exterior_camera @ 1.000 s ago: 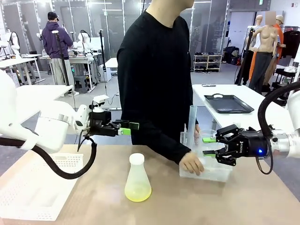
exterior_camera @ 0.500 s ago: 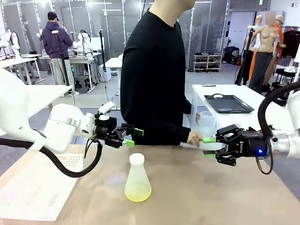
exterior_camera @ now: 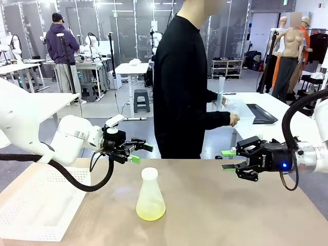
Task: Prepare the solutions needed for the experiment.
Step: When the human places the Big flask in the center of the table, pick up the Big flask and place it in the left Organizing basket.
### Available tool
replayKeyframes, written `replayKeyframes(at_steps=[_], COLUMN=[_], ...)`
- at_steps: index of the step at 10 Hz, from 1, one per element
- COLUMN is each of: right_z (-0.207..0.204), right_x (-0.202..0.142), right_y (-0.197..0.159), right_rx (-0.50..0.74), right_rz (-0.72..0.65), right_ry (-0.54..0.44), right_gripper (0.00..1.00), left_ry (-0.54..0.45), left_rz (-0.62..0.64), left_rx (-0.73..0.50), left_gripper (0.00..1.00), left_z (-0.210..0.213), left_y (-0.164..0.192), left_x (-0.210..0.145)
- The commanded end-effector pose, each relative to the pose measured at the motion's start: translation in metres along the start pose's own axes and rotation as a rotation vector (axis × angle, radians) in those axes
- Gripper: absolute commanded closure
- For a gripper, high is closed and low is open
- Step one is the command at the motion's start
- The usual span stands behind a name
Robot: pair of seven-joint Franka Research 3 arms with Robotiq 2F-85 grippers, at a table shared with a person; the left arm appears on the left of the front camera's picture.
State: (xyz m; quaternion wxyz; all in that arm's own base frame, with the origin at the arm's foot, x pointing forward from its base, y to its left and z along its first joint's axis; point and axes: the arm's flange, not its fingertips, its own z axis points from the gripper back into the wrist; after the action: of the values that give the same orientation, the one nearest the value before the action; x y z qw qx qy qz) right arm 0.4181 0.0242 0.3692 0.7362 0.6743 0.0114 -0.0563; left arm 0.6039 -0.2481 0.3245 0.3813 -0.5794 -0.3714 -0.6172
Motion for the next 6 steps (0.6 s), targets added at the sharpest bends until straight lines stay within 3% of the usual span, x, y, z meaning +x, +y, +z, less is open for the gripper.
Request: replayKeyframes(at_steps=[1,2,6], right_z=[0.0,0.0,0.0], right_x=[-0.001,-0.001,-0.001], right_y=[0.0,0.0,0.0], right_rx=[-0.013,-0.013,-0.013], right_rz=[0.007,0.007,0.007], right_ry=[-0.005,-0.005,-0.005], right_gripper=[0.53,0.53,0.53], left_ry=[-0.009,0.0,-0.02], left_rz=[0.032,0.0,-0.02], left_rx=[-0.053,0.0,-0.022], left_gripper=[0.0,0.0,0.0], left_z=[0.008,0.0,0.005], left_y=[0.019,0.0,0.008], left_x=[0.001,0.0,-0.01])
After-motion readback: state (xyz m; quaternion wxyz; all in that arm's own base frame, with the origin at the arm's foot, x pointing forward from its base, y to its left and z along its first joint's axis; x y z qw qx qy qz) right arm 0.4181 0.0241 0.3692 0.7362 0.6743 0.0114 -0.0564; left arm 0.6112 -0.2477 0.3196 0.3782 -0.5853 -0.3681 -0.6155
